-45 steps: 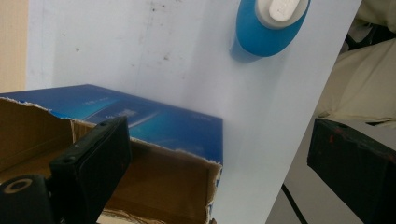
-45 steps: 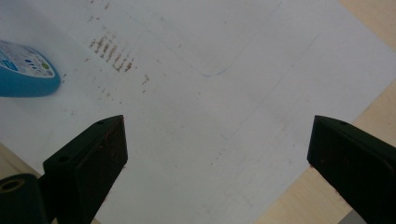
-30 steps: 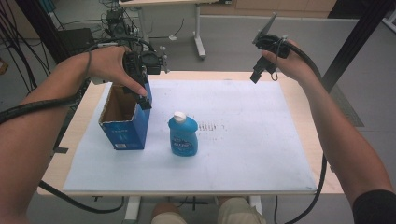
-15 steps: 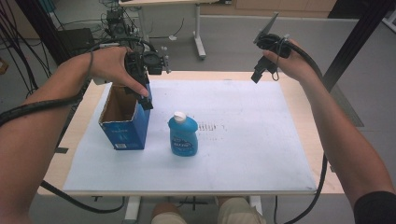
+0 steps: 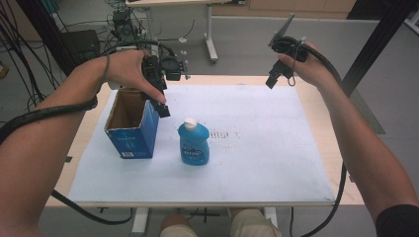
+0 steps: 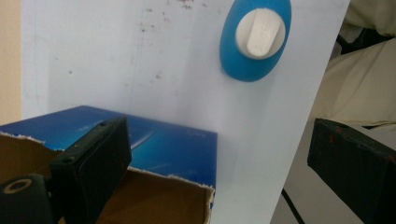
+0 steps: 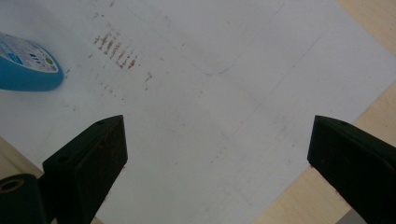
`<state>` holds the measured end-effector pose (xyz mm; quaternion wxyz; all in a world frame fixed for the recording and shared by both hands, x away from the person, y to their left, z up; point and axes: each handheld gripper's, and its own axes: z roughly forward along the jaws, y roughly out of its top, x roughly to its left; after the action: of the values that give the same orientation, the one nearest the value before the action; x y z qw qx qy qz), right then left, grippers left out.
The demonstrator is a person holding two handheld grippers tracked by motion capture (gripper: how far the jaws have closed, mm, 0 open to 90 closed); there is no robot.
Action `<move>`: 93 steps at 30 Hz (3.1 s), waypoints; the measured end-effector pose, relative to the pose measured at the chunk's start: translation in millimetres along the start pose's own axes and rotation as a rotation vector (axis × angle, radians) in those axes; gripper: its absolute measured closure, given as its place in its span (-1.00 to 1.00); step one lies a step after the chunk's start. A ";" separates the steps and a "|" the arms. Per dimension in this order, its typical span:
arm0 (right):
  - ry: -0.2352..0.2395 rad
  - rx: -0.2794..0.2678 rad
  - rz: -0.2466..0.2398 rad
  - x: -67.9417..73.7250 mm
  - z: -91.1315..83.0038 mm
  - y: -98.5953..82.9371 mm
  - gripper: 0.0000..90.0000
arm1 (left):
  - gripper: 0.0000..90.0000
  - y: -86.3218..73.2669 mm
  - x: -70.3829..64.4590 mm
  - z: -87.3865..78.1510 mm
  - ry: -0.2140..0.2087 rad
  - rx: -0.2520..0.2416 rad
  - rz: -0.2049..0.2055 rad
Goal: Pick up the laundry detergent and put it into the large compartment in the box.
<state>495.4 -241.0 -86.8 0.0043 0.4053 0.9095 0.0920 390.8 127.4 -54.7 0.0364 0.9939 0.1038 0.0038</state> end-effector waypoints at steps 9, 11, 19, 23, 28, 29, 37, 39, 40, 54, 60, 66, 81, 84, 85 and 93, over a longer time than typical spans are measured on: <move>0.004 -0.002 -0.004 -0.3 -1.7 -1.2 -0.89 | -0.85 14.2 -1.4 0.2 -0.001 0.002 0.024; 0.004 -0.002 -0.003 -0.7 -2.0 -1.6 -0.89 | -0.85 17.9 -1.5 0.0 -0.004 0.001 0.034; 0.011 -0.003 0.012 -0.8 -2.6 -2.3 -0.89 | -0.86 28.6 -3.7 1.2 -0.003 -0.011 0.058; 0.011 -0.003 0.013 -1.2 -2.9 -2.4 -0.89 | -0.86 33.1 -3.7 1.5 -0.004 -0.012 0.068; 0.014 -0.002 0.010 -1.7 -2.5 -2.2 -0.89 | -0.86 37.1 -2.9 2.9 -0.013 -0.009 0.077; 0.014 -0.001 0.010 -1.7 -2.4 -2.2 -0.89 | -0.86 38.1 -3.0 3.4 -0.013 -0.008 0.080; 0.013 0.001 0.014 -2.2 -2.5 -2.2 -0.89 | -0.86 50.2 -4.3 5.2 -0.018 -0.005 0.099; 0.013 -0.001 0.013 -2.0 -2.9 -2.7 -0.89 | -0.86 53.6 -5.2 6.0 -0.018 -0.007 0.104; 0.012 0.001 0.009 -2.1 -3.1 -2.8 -0.89 | -0.86 56.9 -6.2 6.7 -0.014 -0.005 0.113; 0.005 -0.004 0.016 -3.6 -6.8 -7.9 -0.89 | -0.86 69.9 -7.7 12.1 -0.021 0.004 0.132; 0.011 -0.007 0.021 -4.0 -5.4 -9.7 -0.89 | -0.86 71.6 -8.6 18.6 -0.024 0.017 0.137; 0.013 -0.004 0.024 -4.1 -3.2 -10.1 -0.89 | -0.86 70.7 -8.7 25.0 -0.032 0.016 0.137; 0.014 -0.003 0.018 -2.2 -2.9 -9.7 -0.89 | -0.86 69.1 -10.4 41.4 -0.038 0.022 0.140; 0.014 -0.002 0.023 -1.8 -3.0 -9.8 -0.89 | -0.86 69.1 -11.0 45.5 -0.038 0.023 0.142; 0.014 -0.003 0.024 -1.8 -3.0 -10.0 -0.89 | -0.86 69.8 -11.3 47.3 -0.036 0.029 0.146; 0.019 0.000 0.018 -2.4 -2.2 -9.3 -0.89 | -0.86 69.7 -13.0 60.4 -0.033 0.041 0.143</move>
<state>490.0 -249.2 -86.4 -0.0053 0.4124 0.9059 0.0959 393.3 52.4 -109.8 0.0176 0.9993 0.0319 -0.0121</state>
